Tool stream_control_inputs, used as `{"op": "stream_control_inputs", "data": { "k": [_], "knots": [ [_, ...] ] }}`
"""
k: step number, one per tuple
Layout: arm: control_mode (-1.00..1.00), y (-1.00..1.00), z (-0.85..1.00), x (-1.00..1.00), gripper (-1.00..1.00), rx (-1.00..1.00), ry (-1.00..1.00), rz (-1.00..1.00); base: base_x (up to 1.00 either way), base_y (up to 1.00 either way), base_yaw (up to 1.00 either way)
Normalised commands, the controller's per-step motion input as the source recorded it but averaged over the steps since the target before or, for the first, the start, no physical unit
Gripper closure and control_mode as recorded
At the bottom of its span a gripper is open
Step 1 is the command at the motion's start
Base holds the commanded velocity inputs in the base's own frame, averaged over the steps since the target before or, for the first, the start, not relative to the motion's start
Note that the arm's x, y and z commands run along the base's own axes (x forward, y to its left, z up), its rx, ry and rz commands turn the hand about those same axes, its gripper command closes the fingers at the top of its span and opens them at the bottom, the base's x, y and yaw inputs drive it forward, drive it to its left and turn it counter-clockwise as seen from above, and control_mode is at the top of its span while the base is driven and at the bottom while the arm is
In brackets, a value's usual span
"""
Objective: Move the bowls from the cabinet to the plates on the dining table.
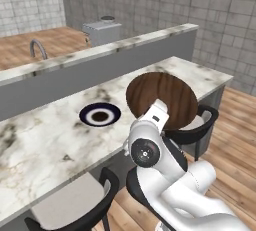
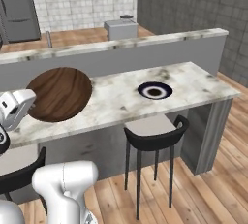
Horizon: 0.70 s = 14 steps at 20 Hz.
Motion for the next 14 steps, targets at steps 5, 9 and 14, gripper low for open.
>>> {"op": "stream_control_inputs", "data": {
  "k": [5,9,14],
  "knots": [
    [1.0,0.0,0.0,0.0,1.0,0.0,0.0,0.0,0.0,0.09,-0.03],
    [1.0,0.0,0.0,0.0,1.0,0.0,0.0,0.0,0.0,0.01,-0.02],
    [-1.0,0.02,-0.03,0.05,1.0,0.0,0.0,0.0,0.03,0.04,-0.01]
  ]
}}
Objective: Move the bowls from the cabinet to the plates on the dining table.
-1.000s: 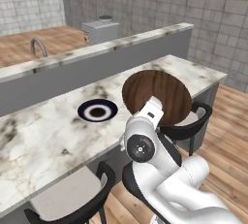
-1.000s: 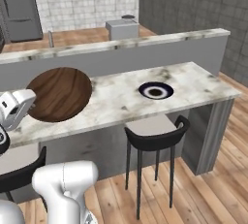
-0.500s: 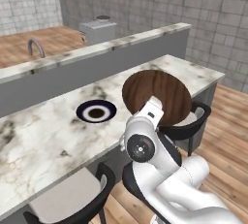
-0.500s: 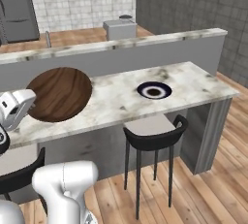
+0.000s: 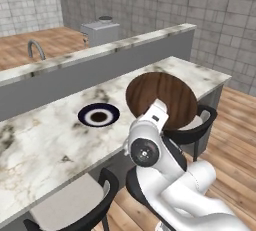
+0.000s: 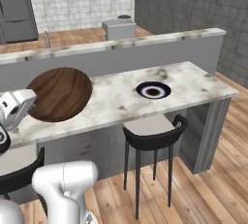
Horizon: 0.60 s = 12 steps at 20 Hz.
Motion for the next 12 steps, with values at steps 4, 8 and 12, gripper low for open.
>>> {"op": "stream_control_inputs", "data": {
  "k": [4,8,12],
  "knots": [
    [-1.0,0.0,-0.02,0.34,1.0,0.0,0.02,0.0,0.0,0.0,0.0],
    [-1.0,0.0,0.0,0.55,1.0,0.0,0.1,0.0,0.0,0.0,0.0],
    [-1.0,0.0,0.0,0.61,1.0,0.08,0.19,0.03,0.0,0.0,0.0]
  ]
}}
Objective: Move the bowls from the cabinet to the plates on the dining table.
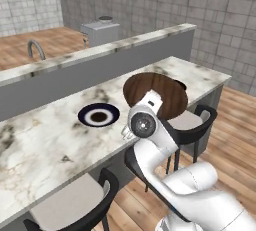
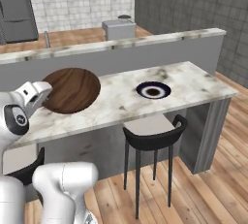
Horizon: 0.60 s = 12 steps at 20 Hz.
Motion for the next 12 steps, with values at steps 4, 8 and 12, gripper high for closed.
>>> {"op": "stream_control_inputs", "data": {
  "k": [4,8,12],
  "knots": [
    [-1.0,0.0,0.0,0.38,1.0,0.14,0.24,0.12,0.0,0.0,0.0],
    [-1.0,0.0,0.0,0.37,1.0,0.04,0.22,0.14,0.0,0.0,0.0],
    [-1.0,0.04,-0.02,0.36,1.0,-0.01,0.12,0.09,0.0,0.0,0.0]
  ]
}}
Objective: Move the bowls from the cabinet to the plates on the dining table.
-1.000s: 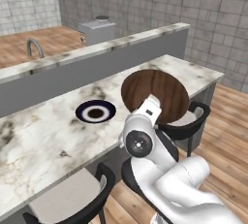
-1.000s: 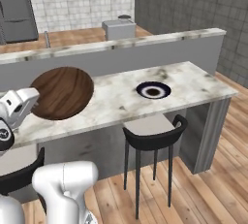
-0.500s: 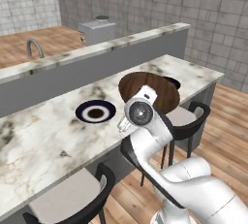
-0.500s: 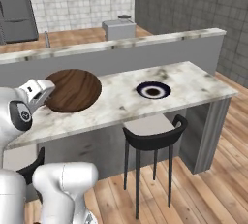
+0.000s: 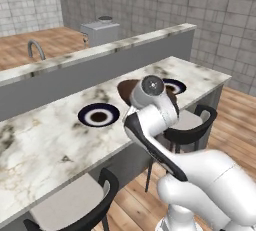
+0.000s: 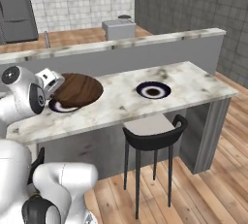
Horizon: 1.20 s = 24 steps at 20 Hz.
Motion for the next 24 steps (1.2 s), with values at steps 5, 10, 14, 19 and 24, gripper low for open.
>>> {"op": "stream_control_inputs", "data": {
  "k": [5,10,14,19,24],
  "knots": [
    [-1.0,0.08,-0.23,0.21,1.0,-0.17,0.0,0.02,0.0,0.0,0.0],
    [-1.0,0.13,-0.46,0.13,1.0,-0.32,0.0,0.0,0.0,0.0,0.0],
    [-1.0,0.18,-0.64,0.12,1.0,-0.36,0.0,0.0,0.0,0.0,0.0],
    [-1.0,0.1,-0.47,0.36,1.0,-0.31,0.0,0.02,0.0,0.0,0.0],
    [-1.0,0.12,-0.15,0.45,1.0,-0.22,-0.01,0.06,0.0,0.0,0.0]
  ]
}}
